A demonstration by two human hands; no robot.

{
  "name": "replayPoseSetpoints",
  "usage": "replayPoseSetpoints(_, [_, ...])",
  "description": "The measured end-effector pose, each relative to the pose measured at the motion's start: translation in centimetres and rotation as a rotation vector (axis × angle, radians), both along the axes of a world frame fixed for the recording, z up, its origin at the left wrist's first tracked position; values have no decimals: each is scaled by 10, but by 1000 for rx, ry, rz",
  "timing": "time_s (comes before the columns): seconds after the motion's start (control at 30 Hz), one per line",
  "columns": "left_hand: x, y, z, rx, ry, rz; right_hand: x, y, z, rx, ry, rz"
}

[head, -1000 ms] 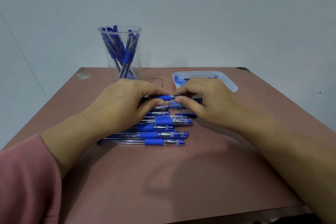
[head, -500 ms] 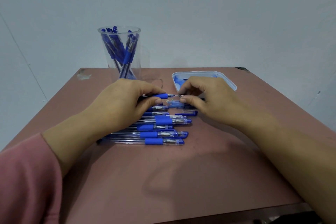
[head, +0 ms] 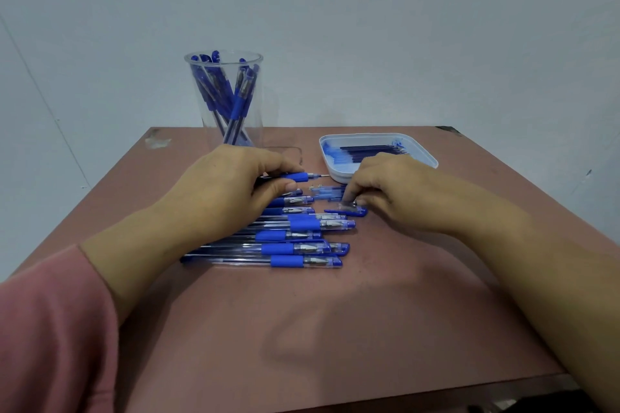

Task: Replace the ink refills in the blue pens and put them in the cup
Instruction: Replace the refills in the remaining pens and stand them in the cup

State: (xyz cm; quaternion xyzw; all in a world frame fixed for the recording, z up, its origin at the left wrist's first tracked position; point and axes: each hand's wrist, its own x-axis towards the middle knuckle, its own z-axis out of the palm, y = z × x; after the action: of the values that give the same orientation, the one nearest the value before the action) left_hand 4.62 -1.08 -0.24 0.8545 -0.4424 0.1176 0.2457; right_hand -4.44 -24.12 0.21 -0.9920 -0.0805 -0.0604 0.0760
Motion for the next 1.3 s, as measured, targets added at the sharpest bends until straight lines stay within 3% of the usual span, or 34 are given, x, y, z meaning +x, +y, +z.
replayPoseSetpoints(0.27, [-3,0,2,-6,15,-26,2,5,0,132,-43,-5])
replayPoseSetpoints(0.43, [-4,-1,1,-12,25,-27,-3,1,0,287,-314,46])
replayPoseSetpoints(0.53, [-5,-1,1,-39,31,-58,-1,12,-3,361,-384,100])
replayPoseSetpoints(1.07, [-2,-1,0,-54,26,-78,-1,13,-4,420,-336,93])
replayPoseSetpoints(1.3, [-1,-1,0,-43,11,-44,-7,-8,2,352,-326,24])
